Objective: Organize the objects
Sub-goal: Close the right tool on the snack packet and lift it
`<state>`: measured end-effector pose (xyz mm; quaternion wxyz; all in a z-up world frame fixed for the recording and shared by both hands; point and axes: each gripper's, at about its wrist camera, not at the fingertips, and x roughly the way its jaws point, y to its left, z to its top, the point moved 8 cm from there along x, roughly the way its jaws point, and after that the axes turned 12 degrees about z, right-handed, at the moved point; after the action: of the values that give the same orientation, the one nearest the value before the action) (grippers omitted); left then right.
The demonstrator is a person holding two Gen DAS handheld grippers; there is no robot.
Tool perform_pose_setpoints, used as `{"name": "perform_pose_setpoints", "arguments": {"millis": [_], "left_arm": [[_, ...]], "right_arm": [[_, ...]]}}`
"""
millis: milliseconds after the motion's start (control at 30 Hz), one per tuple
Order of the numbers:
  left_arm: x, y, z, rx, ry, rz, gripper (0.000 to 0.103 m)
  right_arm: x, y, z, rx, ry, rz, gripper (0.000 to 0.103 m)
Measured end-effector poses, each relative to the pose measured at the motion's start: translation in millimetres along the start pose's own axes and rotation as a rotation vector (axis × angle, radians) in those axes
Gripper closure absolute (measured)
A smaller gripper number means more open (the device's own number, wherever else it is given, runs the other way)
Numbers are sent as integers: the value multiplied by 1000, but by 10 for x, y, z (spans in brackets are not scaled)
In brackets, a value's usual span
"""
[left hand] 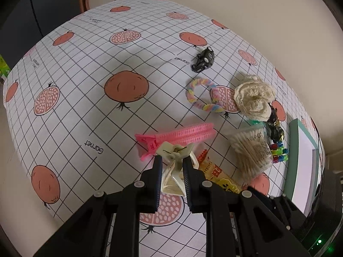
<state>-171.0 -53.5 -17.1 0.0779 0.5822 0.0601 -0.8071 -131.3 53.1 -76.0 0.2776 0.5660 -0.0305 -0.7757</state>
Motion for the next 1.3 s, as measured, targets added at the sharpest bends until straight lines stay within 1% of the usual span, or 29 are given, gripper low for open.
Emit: {"name": "perform_pose_setpoints", "arguments": {"millis": [100,200,567,600,667,733,967,1133,1300], "left_arm": [[-5,31,-4,-6,0,6,83],[-7,52,-9,-9,-1,12,83],[-7,97,-7,-18,-2,14,83],[-4,105,-4,-21,-1,12,83],[-2,113,0,-23,0,9,83],[0,117,6,-25,0,8,83],[0,115,8,-25,0,6,83],[-4,112,13,-27,-2,4,83],[-73,94,43,-37,-25,-12,83]], "right_arm": [[-41,6,28,-27,-24,-24,22],[-52,8,70,-22,-40,-32,22],[113,62,159,-50,-19,-63,22],[123,57,154,-48,-16,-64,23],[134,47,141,-42,-13,-65,28],[133,37,146,-46,-13,-76,37],[86,10,109,-40,-9,-70,51],[23,6,93,-43,-14,-71,52],[-178,30,100,-48,-59,-71,53]]}}
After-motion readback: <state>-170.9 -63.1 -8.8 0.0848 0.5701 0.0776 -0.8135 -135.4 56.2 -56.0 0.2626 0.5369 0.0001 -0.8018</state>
